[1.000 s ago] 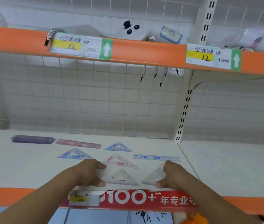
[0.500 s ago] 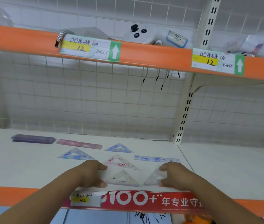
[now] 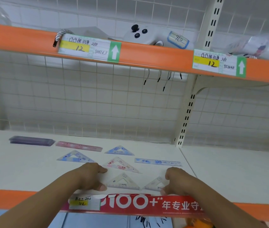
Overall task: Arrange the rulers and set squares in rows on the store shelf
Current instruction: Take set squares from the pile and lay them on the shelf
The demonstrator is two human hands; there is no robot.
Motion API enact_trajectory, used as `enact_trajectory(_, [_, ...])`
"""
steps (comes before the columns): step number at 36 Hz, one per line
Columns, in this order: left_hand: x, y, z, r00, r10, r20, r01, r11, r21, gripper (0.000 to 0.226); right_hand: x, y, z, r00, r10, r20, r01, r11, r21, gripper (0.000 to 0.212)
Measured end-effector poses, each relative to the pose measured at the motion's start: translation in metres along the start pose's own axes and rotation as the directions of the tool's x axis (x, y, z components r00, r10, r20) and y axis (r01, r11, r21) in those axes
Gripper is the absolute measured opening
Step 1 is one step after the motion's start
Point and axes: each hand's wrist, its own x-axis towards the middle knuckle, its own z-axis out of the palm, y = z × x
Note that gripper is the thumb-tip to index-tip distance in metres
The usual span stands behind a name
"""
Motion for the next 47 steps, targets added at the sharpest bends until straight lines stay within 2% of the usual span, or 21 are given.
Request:
enact_trajectory(9, [0.001, -0.002, 0.001, 1.0, -0.011, -0.003, 0.011, 1.0, -0.02, 0.076, -0.001, 0.002, -0.001, 1.0, 0.004, 0.002, -0.004, 0.998, 0.062, 0.052])
enact_trajectory(23, [-0.003, 0.001, -0.001, 1.0, 0.005, 0.004, -0.005, 1.0, -0.013, 0.075, 0.002, 0.006, -0.003, 0.992, -0.09, -0.09, 0.091, 0.996, 0.002, 0.045])
enact_trajectory(30, [-0.004, 0.002, -0.002, 1.0, 0.003, 0.007, -0.003, 1.0, -0.013, 0.075, 0.006, 0.01, -0.003, 0.99, -0.128, -0.066, 0.13, 0.991, 0.02, 0.055])
enact_trajectory(39, [-0.004, 0.001, -0.002, 1.0, 0.0, 0.013, 0.0, 1.0, -0.017, 0.076, 0.009, 0.012, 0.0, 0.993, -0.105, -0.053, 0.108, 0.992, 0.062, 0.052])
enact_trajectory(47, [-0.003, 0.002, -0.002, 1.0, 0.001, 0.013, -0.001, 1.0, -0.008, 0.076, 0.009, 0.01, -0.002, 0.994, -0.099, -0.055, 0.103, 0.991, 0.082, 0.06])
